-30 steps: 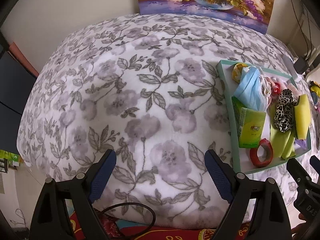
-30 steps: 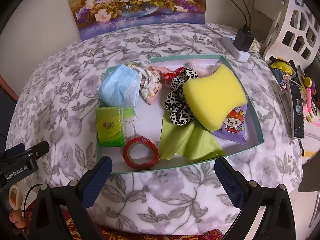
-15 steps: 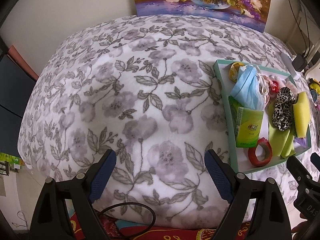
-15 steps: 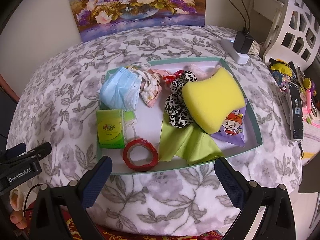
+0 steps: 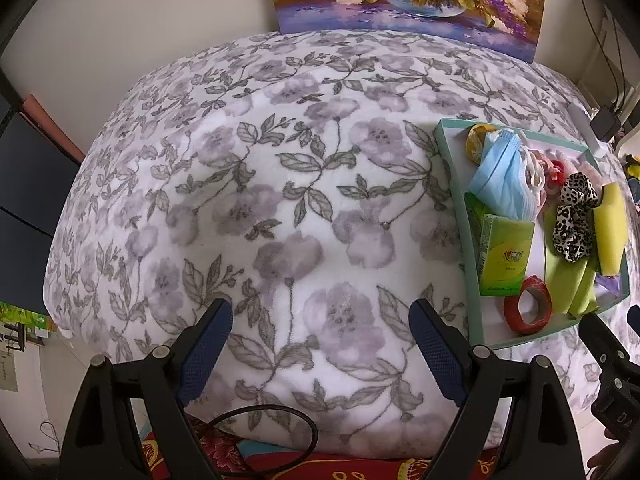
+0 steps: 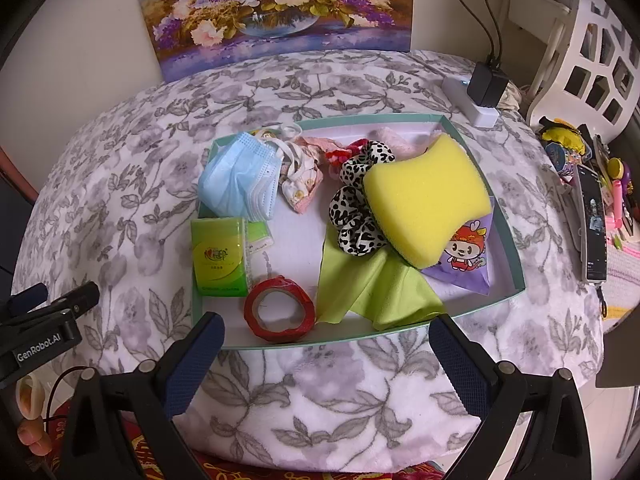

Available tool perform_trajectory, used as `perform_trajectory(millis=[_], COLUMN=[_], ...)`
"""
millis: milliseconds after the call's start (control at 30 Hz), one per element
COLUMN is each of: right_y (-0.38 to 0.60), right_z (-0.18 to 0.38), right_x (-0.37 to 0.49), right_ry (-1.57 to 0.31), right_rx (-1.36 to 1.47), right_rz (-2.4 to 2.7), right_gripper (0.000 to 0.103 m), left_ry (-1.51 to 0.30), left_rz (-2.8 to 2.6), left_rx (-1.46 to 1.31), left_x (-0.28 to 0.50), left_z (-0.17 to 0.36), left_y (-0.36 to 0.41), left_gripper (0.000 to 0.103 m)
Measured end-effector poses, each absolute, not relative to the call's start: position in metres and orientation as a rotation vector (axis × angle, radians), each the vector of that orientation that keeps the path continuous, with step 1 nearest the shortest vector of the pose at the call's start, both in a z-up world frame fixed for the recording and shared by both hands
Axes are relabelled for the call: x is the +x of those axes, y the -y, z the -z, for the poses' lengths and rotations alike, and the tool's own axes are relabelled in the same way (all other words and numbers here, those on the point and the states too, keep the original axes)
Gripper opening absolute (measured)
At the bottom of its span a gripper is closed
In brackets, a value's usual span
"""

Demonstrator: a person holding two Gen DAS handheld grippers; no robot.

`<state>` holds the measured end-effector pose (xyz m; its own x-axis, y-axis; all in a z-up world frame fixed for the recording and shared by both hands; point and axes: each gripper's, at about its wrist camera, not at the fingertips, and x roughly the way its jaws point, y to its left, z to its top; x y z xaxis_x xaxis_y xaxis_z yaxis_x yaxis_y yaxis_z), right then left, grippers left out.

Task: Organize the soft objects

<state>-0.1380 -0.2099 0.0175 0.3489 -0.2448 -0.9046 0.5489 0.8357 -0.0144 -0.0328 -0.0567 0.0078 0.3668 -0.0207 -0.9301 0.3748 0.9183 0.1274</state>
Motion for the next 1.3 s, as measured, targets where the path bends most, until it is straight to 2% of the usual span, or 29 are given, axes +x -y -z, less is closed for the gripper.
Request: perform_trajectory(millis=[1300], right_y=[0.2106], right_z=[-0.0172], right_x=[-0.1379], right_ry=[-1.102], right_rx=[0.315], right_rz=[0.528], right_gripper=[0.103], left_ry=[-1.179], left_rz=[0.242], left_rx=[0.335], left_x=[-0.0311], left_z=[-0.0070], left_y=[0.0546], left_gripper=[0.090])
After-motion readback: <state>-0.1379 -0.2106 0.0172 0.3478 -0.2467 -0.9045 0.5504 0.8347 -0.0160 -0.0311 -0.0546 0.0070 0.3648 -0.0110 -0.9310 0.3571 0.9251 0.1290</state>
